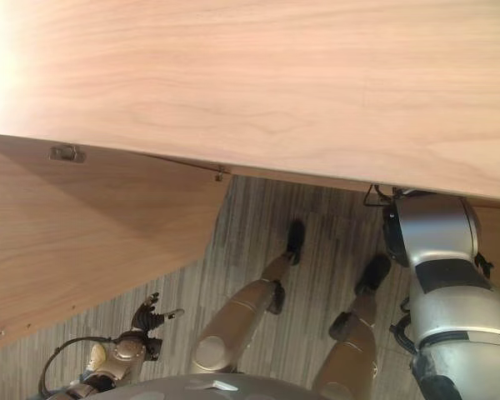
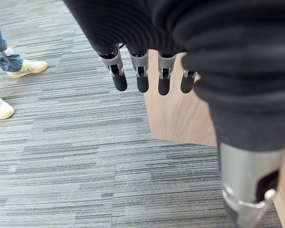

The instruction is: Put the empty folder in the office cabinet

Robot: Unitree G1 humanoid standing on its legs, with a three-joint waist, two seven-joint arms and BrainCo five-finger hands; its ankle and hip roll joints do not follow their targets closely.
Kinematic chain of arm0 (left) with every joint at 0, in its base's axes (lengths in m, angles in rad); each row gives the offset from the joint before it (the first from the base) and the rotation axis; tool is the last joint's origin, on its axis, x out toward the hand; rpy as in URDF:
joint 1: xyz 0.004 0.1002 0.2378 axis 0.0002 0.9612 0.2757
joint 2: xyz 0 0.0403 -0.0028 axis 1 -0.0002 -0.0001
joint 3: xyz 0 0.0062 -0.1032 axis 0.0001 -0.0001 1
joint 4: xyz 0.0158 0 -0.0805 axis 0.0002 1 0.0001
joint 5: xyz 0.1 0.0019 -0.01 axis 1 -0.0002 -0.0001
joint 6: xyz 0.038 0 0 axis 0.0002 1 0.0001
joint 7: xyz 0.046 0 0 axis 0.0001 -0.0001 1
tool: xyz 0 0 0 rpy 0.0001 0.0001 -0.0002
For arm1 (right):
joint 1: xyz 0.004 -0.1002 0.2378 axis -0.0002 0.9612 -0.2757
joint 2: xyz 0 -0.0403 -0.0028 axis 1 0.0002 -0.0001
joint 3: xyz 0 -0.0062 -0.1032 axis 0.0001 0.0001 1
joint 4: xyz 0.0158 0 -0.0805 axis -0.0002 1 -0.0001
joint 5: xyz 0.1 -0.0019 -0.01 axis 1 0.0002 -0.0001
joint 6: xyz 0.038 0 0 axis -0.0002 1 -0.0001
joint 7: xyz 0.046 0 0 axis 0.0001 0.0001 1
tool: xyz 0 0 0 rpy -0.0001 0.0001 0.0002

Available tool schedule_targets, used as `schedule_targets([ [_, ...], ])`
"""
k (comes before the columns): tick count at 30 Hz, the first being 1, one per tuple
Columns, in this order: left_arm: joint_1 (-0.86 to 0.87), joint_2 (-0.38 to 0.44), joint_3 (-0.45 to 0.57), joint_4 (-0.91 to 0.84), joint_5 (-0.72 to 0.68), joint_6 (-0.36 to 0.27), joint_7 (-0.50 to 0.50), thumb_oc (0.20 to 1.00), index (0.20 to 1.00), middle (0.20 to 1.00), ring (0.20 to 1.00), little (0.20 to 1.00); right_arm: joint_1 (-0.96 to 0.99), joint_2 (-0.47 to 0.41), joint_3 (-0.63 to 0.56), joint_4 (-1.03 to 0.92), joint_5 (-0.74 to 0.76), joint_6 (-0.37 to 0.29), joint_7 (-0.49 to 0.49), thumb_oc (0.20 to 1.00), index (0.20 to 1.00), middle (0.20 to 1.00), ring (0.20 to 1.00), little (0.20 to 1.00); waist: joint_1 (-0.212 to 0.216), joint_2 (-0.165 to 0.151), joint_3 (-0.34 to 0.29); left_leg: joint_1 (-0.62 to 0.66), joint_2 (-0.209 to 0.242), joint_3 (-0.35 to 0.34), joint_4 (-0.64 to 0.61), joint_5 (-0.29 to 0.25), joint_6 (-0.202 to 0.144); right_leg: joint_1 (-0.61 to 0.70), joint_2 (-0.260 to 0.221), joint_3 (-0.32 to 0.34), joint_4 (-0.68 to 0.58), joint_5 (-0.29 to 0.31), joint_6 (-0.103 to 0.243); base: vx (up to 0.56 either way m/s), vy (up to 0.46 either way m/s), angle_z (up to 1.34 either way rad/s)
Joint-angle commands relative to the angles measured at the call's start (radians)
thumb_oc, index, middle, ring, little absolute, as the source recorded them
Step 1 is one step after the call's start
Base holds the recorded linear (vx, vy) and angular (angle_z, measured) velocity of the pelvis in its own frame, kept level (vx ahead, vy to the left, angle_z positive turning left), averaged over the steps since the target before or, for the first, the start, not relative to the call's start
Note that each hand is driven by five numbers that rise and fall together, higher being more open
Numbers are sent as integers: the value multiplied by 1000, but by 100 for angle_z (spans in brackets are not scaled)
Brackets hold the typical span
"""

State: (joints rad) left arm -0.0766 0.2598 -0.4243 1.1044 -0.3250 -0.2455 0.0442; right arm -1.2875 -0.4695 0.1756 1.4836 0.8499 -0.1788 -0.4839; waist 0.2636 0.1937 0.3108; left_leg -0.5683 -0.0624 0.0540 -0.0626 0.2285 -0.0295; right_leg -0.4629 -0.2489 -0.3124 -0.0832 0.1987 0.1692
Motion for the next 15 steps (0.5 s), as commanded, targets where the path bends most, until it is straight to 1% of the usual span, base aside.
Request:
schedule_targets([
  [1, -36, 60, 38, 79, 12, 0, 39, 1000, 1000, 1000, 1000, 1000, 25, -7, 26, -49, -96, -27, 17, 1000, 1000, 1000, 1000, 1000, 25, -96, 28, -16, 33, 27, 97, -140, -57, 75, -110, 70, -4, 23, 74, -45, 14, -6],
  [2, -35, 61, 38, 80, 12, 0, 39, 1000, 1000, 1000, 1000, 1000, 28, -5, 25, -51, -98, -27, 16, 1000, 1000, 1000, 1000, 1000, 25, -97, 28, -12, 34, 28, 98, -146, -59, 78, -109, 71, -3, 18, 74, -46, 20, -11],
  [3, -54, 55, 43, 83, 8, -2, 40, 1000, 1000, 1000, 1000, 1000, 74, 22, 18, -72, -125, -30, 19, 1000, 1000, 1000, 1000, 1000, 8, -105, 27, -6, 37, 29, 100, -148, -59, 77, -108, 77, -1, 22, 71, -5, 11, -14],
  [9, -69, 48, 81, 94, 24, 3, 39, 1000, 1000, 1000, 1000, 1000, 273, 106, 32, -167, -247, -26, 52, 1000, 1000, 1000, 1000, 1000, -41, -135, 14, 15, 52, 43, 112, -153, -61, 88, -108, 86, 1, 29, 65, -10, 6, -7],
  [10, -69, 48, 81, 94, 24, 3, 39, 1000, 1000, 1000, 1000, 1000, 273, 106, 32, -167, -247, -26, 52, 1000, 1000, 1000, 1000, 1000, -41, -135, 14, 15, 52, 43, 112, -153, -61, 88, -108, 86, 1, 29, 65, 0, 0, 0],
  [11, -68, 49, 91, 100, 28, 4, 37, 1000, 1000, 1000, 1000, 1000, 319, 124, 19, -183, -244, -31, 66, 1000, 1000, 1000, 1000, 1000, -50, -142, 11, 21, 54, 43, 116, -157, -60, 93, -108, 87, 3, 29, 63, 28, -32, -8],
  [12, -79, 48, 121, 119, 43, 16, 29, 1000, 1000, 1000, 1000, 1000, 465, 174, 13, -211, -259, -28, 121, 1000, 1000, 1000, 1000, 1000, -77, -161, -5, 38, 63, 46, 127, -166, -60, 108, -107, 87, 6, 28, 59, 28, -32, -8],
  [15, -77, 48, 120, 119, 43, 16, 29, 1000, 1000, 1000, 1000, 1000, 467, 175, 13, -213, -259, -27, 120, 1000, 1000, 1000, 1000, 1000, -78, -161, -6, 38, 62, 45, 127, -166, -60, 109, -107, 86, 6, 28, 59, 10, -9, 2],
])
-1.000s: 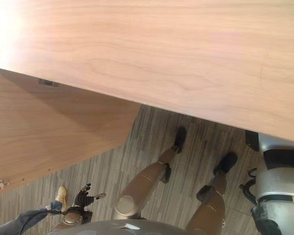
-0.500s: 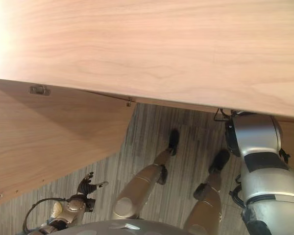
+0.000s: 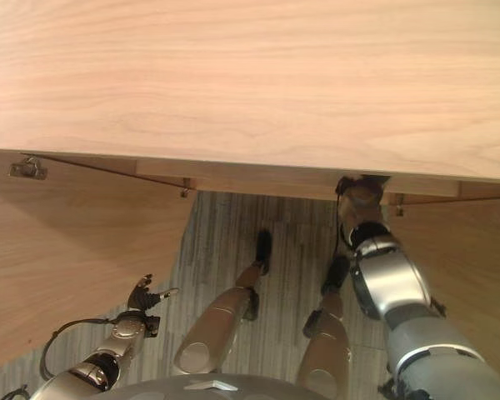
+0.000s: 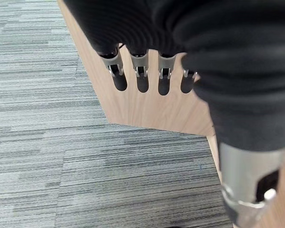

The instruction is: Put the empty folder in the office cabinet

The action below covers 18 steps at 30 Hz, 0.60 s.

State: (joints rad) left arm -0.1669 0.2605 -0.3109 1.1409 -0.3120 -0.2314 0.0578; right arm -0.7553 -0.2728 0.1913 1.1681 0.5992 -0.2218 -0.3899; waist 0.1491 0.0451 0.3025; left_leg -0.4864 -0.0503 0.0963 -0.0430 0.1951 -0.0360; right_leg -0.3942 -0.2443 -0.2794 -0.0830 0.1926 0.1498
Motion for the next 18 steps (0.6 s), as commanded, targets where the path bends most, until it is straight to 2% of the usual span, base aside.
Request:
schedule_targets([
  [1, 13, 47, 7, 82, 30, 2, 16, 1000, 1000, 1000, 1000, 1000, -65, -22, -3, 102, -9, 16, 26, 1000, 1000, 1000, 1000, 1000, 37, -12, 2, -44, 50, 3, 107, -132, -54, 40, -112, 53, 6, 34, 78, 0, 0, 0],
  [2, 13, 47, 7, 82, 30, 2, 16, 1000, 1000, 1000, 1000, 1000, -65, -22, -3, 102, -9, 16, 26, 1000, 1000, 1000, 1000, 1000, 37, -12, 2, -44, 50, 3, 107, -132, -54, 40, -112, 53, 6, 34, 78, 19, -27, -19],
  [3, 10, 43, 25, 92, 42, 12, 8, 1000, 1000, 1000, 1000, 1000, 43, 11, 15, 77, -54, 23, 60, 1000, 1000, 1000, 1000, 1000, 20, -26, -12, -36, 52, 4, 114, -135, -52, 51, -114, 50, 7, 36, 77, 19, -27, -19],
  [5, 10, 43, 25, 92, 42, 12, 8, 1000, 1000, 1000, 1000, 1000, 43, 11, 15, 77, -54, 23, 60, 1000, 1000, 1000, 1000, 1000, 20, -26, -12, -36, 52, 4, 114, -135, -52, 51, -114, 50, 7, 36, 77, 44, -36, -7],
  [6, 15, 43, 72, 109, 70, 25, 0, 1000, 1000, 1000, 1000, 1000, 238, 30, 75, -24, -172, 26, 102, 1000, 1000, 1000, 1000, 1000, -12, -52, -38, -14, 56, 4, 132, -149, -48, 76, -114, 46, 14, 31, 73, 69, -45, 4],
  [7, 15, 43, 72, 109, 70, 25, 0, 1000, 1000, 1000, 1000, 1000, 238, 30, 75, -24, -172, 26, 102, 1000, 1000, 1000, 1000, 1000, -12, -52, -38, -14, 56, 4, 132, -149, -48, 76, -114, 46, 14, 31, 73, 140, -72, 10],
  [8, 38, 50, 104, 107, 93, 29, -13, 1000, 1000, 1000, 1000, 1000, 390, 1, 131, -140, -288, 27, 136, 1000, 1000, 1000, 1000, 1000, -37, -72, -55, 28, 66, 7, 137, -162, -49, 110, -105, 50, 18, 21, 70, 71, -26, 6],
  [11, 61, 58, 125, 105, 117, 29, -23, 1000, 1000, 1000, 1000, 1000, 473, -32, 153, -192, -373, 26, 157, 1000, 1000, 1000, 1000, 1000, -54, -85, -67, 56, 71, 11, 141, -169, -50, 137, -102, 47, 23, 14, 71, 116, -27, -11],
  [12, 104, 75, 144, 74, 132, 16, -47, 1000, 1000, 1000, 1000, 1000, 609, -114, 189, -311, -496, 12, 213, 1000, 1000, 1000, 1000, 1000, -78, -104, -86, 108, 86, 17, 139, -176, -51, 173, -99, 50, 29, 5, 74, 92, 0, -32],
  [13, 104, 75, 144, 74, 132, 16, -47, 1000, 1000, 1000, 1000, 1000, 609, -114, 189, -311, -496, 12, 213, 1000, 1000, 1000, 1000, 1000, -78, -104, -86, 108, 86, 17, 139, -176, -51, 173, -99, 50, 29, 5, 74, 154, 11, -35],
  [14, 139, 85, 147, 47, 136, 11, -76, 1000, 1000, 1000, 1000, 1000, 687, -165, 203, -374, -553, 2, 264, 1000, 1000, 1000, 1000, 1000, -91, -109, -100, 139, 90, 19, 140, -183, -50, 200, -100, 50, 34, 1, 77, 63, 11, -3],
  [15, 139, 85, 147, 47, 136, 11, -76, 1000, 1000, 1000, 1000, 1000, 687, -165, 203, -374, -553, 2, 264, 1000, 1000, 1000, 1000, 1000, -91, -109, -100, 139, 90, 19, 140, -183, -50, 200, -100, 50, 34, 1, 77, 97, 25, -7],
  [17, 203, 96, 125, -21, 147, -2, -126, 1000, 1000, 1000, 1000, 1000, 792, -239, 221, -453, -636, -19, 328, 1000, 1000, 1000, 1000, 1000, -111, -116, -126, 190, 96, 25, 137, -193, -49, 235, -103, 54, 44, 3, 84, 101, 37, -9],
  [18, 220, 95, 116, -32, 148, -3, -139, 1000, 1000, 1000, 1000, 1000, 819, -244, 218, -445, -658, -23, 336, 1000, 1000, 1000, 1000, 1000, -116, -118, -136, 207, 96, 27, 133, -195, -48, 246, -105, 56, 47, 6, 88, 95, 33, -6],
])
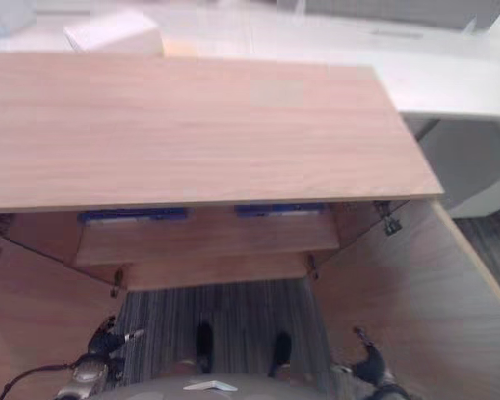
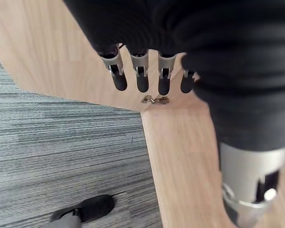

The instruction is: Put the empty folder in the office cabinet

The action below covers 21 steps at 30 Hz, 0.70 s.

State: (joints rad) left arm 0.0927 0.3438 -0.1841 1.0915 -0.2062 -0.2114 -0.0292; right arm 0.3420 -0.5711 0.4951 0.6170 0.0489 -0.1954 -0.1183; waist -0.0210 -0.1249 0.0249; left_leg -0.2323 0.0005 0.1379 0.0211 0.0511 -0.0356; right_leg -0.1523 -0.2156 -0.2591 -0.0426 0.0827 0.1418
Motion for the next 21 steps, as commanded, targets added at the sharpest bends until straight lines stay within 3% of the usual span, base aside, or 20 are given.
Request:
schedule_targets([
  [1, -25, 11, -14, 9, 46, -26, -65, 1000, 1000, 1000, 1000, 1000, -251, 49, -90, 109, -133, -51, 74, 1000, 1000, 1000, 1000, 1000, 47, 49, 133, -32, 45, -11, 66, -54, -46, 16, -136, 37, 8, 118, 99, 44, 13, -2],
  [8, 20, 6, -14, -1, 74, -25, -82, 1000, 1000, 1000, 1000, 1000, -117, 69, -152, 102, -204, -56, 81, 1000, 1000, 1000, 1000, 1000, 5, 36, 85, 53, 33, 17, 35, -69, -33, 51, -144, 60, 20, 148, 114, 70, 28, -5],
  [10, 19, -18, -7, 20, 105, -32, -45, 1000, 1000, 1000, 1000, 1000, -54, 138, -222, 97, -178, -58, 35, 1000, 1000, 1000, 1000, 1000, -42, 39, 59, 121, 26, 57, -13, -69, -26, 56, -142, 93, 23, 166, 120, 90, 60, -19],
  [11, 19, -19, -8, 21, 105, -33, -44, 1000, 1000, 1000, 1000, 1000, -53, 138, -223, 96, -179, -57, 35, 1000, 1000, 1000, 1000, 1000, -39, 39, 61, 126, 26, 60, -18, -67, -27, 58, -142, 96, 23, 166, 120, 80, 65, -50],
  [12, 15, -38, -2, 33, 103, -35, -25, 1000, 1000, 1000, 1000, 1000, -27, 183, -265, 81, -155, -61, 2, 1000, 1000, 1000, 1000, 1000, -69, 44, 47, 155, 23, 78, -43, -66, -25, 54, -139, 113, 23, 170, 120, 71, 44, -72],
  [15, 10, -65, -4, 54, 107, -38, 1, 1000, 1000, 1000, 1000, 1000, 22, 232, -305, 84, -141, -61, -47, 1000, 1000, 1000, 1000, 1000, -104, 52, 33, 200, 25, 101, -64, -72, -26, 64, -134, 138, 22, 163, 120, 100, 33, -49],
  [21, -7, -122, 0, 115, 87, -39, 41, 1000, 1000, 1000, 1000, 1000, 28, 357, -428, 260, -2, -60, -143, 1000, 1000, 1000, 1000, 1000, -177, 84, 17, 271, 27, 164, -81, -90, -20, 65, -116, 205, 21, 145, 119, 91, 44, -30],
])
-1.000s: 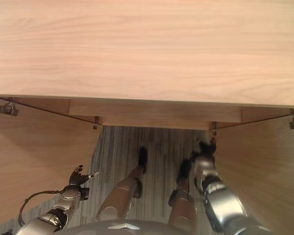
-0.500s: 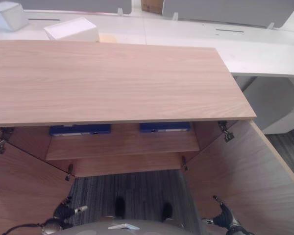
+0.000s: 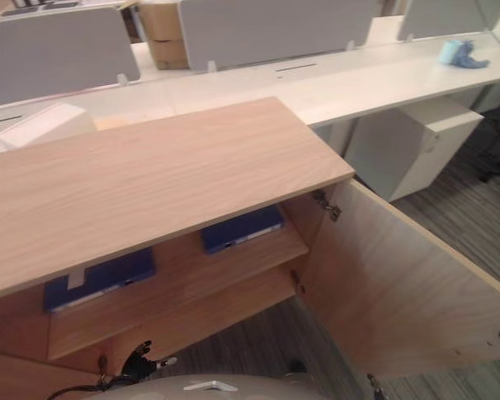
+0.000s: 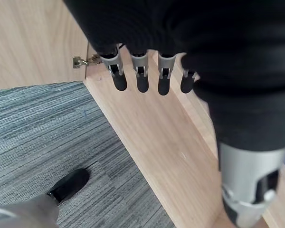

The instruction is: Put the empty folder in the office cabinet

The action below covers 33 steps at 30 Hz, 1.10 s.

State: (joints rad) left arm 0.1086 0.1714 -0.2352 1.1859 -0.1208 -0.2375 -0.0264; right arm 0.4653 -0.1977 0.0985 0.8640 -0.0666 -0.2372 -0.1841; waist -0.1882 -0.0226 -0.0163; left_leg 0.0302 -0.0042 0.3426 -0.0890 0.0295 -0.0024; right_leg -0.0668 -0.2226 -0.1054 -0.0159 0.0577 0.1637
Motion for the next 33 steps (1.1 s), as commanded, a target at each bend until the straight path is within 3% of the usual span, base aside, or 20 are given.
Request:
schedule_targets([
  [1, -31, 45, 55, 24, -13, -11, 40, 1000, 1000, 1000, 1000, 1000, -104, -7, -59, 40, 139, -15, -101, 1000, 1000, 1000, 1000, 1000, -19, -14, 53, 16, 33, -29, 27, -69, -53, -25, -106, 61, -9, 170, 97, 67, 13, -45],
  [5, -48, 33, 35, 4, -45, -14, 40, 1000, 1000, 1000, 1000, 1000, -156, -3, -102, 101, 181, 4, -150, 1000, 1000, 1000, 1000, 1000, -18, -6, 62, 33, 45, 1, 22, -65, -48, -54, -97, 64, 12, 176, 97, 9, -52, -49],
  [6, -55, 43, 29, -24, -68, -5, 42, 1000, 1000, 1000, 1000, 1000, -209, -19, -134, 158, 214, 11, -197, 1000, 1000, 1000, 1000, 1000, 8, 13, 78, 36, 84, 29, 21, -51, -52, -73, -107, -14, 81, 155, 89, -71, -148, -51],
  [7, -56, 51, 22, -39, -80, -4, 36, 1000, 1000, 1000, 1000, 1000, -229, -22, -153, 191, 237, 18, -216, 1000, 1000, 1000, 1000, 1000, 18, 22, 82, 31, 99, 25, 23, -43, -56, -63, -111, -36, 111, 133, 79, -91, -209, -39],
  [9, -47, 74, 13, -63, -92, -3, 32, 1000, 1000, 1000, 1000, 1000, -276, -42, -196, 253, 286, 17, -243, 1000, 1000, 1000, 1000, 1000, 41, 29, 91, 27, 124, 6, 29, -29, -63, -37, -107, -28, 177, 95, 76, -50, -154, -21],
  [12, -34, 89, 5, -86, -111, -5, 29, 1000, 1000, 1000, 1000, 1000, -316, -64, -242, 306, 345, 8, -274, 1000, 1000, 1000, 1000, 1000, 70, 26, 84, 8, 147, -5, 36, -17, -74, -12, -102, -16, 180, 68, 76, -34, -258, 34],
  [13, -20, 101, 2, -94, -101, -7, 23, 1000, 1000, 1000, 1000, 1000, -336, -80, -267, 355, 378, 5, -280, 1000, 1000, 1000, 1000, 1000, 104, 19, 62, -2, 166, -8, 44, -3, -93, 45, -89, -31, 131, -1, 67, 29, -177, 37],
  [14, -21, 101, 1, -94, -101, -7, 23, 1000, 1000, 1000, 1000, 1000, -337, -80, -267, 358, 378, 4, -280, 1000, 1000, 1000, 1000, 1000, 104, 19, 63, -1, 167, -8, 45, -3, -95, 49, -88, -33, 128, -1, 66, 42, -381, 23],
  [16, -5, 102, 5, -78, -102, 1, 17, 1000, 1000, 1000, 1000, 1000, -372, -129, -309, 405, 403, -9, -326, 1000, 1000, 1000, 1000, 1000, 128, 19, 36, -10, 223, 2, 50, 37, -133, 82, -35, -51, 27, -22, 58, 27, -365, 2],
  [22, 2, 93, -10, -88, -133, 11, -11, 1000, 1000, 1000, 1000, 1000, -424, -292, -358, 360, 363, -18, -390, 1000, 1000, 1000, 1000, 1000, 138, 68, 24, -22, 291, -5, 16, 108, -173, 125, 38, -79, -63, -28, 33, -9, -169, -14],
  [26, 8, 98, -17, -84, -126, 11, -30, 1000, 1000, 1000, 1000, 1000, -463, -356, -305, 299, 351, -25, -307, 1000, 1000, 1000, 1000, 1000, 149, 98, 20, -27, 310, -5, 2, 130, -185, 133, 61, -88, -71, -40, 18, -23, -35, 6],
  [31, 13, 99, -8, -60, -87, 11, -31, 1000, 1000, 1000, 1000, 1000, -460, -365, -222, 231, 319, -31, -208, 1000, 1000, 1000, 1000, 1000, 150, 102, 19, -29, 314, -9, 2, 133, -189, 134, 67, -90, -71, -42, 12, -20, -8, 7],
  [33, 11, 90, 3, -44, -60, 16, -32, 1000, 1000, 1000, 1000, 1000, -443, -350, -143, 125, 298, -47, -125, 1000, 1000, 1000, 1000, 1000, 152, 99, 17, -29, 312, -12, 2, 133, -189, 138, 67, -95, -71, -40, 8, -19, -16, -2],
])
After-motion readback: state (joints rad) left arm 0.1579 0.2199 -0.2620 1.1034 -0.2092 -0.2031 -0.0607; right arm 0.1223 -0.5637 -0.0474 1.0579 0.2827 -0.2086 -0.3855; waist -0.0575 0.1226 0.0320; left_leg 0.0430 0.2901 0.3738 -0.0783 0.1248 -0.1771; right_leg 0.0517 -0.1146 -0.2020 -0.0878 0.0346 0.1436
